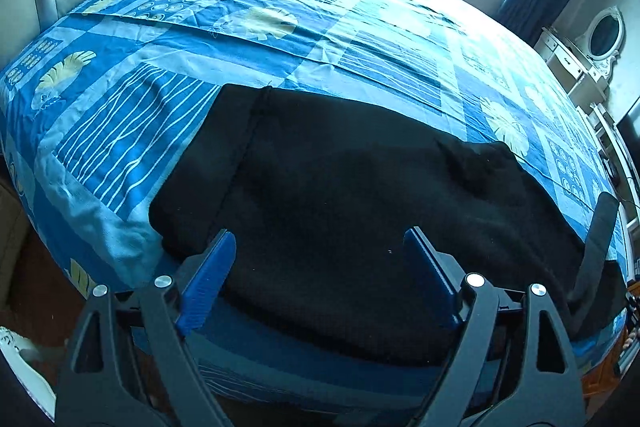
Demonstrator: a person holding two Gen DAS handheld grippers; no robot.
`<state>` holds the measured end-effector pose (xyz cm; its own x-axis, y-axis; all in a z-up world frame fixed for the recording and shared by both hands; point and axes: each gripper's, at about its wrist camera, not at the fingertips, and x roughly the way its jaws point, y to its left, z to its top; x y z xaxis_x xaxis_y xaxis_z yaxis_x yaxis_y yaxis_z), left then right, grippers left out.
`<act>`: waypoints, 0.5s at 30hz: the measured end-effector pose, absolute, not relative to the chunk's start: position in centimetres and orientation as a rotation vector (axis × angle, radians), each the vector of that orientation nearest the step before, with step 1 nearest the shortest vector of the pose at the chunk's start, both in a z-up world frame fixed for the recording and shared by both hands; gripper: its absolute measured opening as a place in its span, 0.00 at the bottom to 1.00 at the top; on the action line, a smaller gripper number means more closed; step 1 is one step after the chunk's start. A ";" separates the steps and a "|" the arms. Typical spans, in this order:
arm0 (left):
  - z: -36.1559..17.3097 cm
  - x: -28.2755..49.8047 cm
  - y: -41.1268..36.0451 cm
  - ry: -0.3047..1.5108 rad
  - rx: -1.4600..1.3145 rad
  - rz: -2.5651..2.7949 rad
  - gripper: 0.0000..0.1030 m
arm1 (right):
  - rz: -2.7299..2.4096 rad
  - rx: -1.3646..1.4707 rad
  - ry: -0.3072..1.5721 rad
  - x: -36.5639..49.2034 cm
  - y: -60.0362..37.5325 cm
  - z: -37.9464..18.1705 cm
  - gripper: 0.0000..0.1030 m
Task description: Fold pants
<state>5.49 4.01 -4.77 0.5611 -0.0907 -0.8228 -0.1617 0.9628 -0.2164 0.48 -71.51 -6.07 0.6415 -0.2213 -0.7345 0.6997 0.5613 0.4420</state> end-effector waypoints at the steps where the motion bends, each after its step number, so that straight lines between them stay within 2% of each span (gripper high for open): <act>1: -4.9 5.5 3.9 0.980 -0.286 0.040 0.83 | -0.604 0.817 0.684 -0.2 -72.1 -6.9 0.11; 4: -5.7 5.8 3.8 0.998 -0.286 0.040 0.83 | -0.608 0.851 0.741 -1.2 -73.0 -10.0 0.11; 7: -6.5 6.1 3.8 1.020 -0.296 0.045 0.83 | -0.565 0.978 0.672 -3.0 -74.1 -10.1 0.14; 8: -6.5 6.1 3.9 1.018 -0.297 0.043 0.83 | -0.593 0.999 0.654 -3.4 -74.3 -9.7 0.20; 11: -6.3 6.0 4.0 1.002 -0.288 0.030 0.83 | -0.724 0.914 0.583 -3.4 -74.0 -6.4 0.24; 15: -6.3 6.2 4.2 0.995 -0.296 0.026 0.83 | -0.528 0.931 0.533 2.7 -71.7 -4.1 0.39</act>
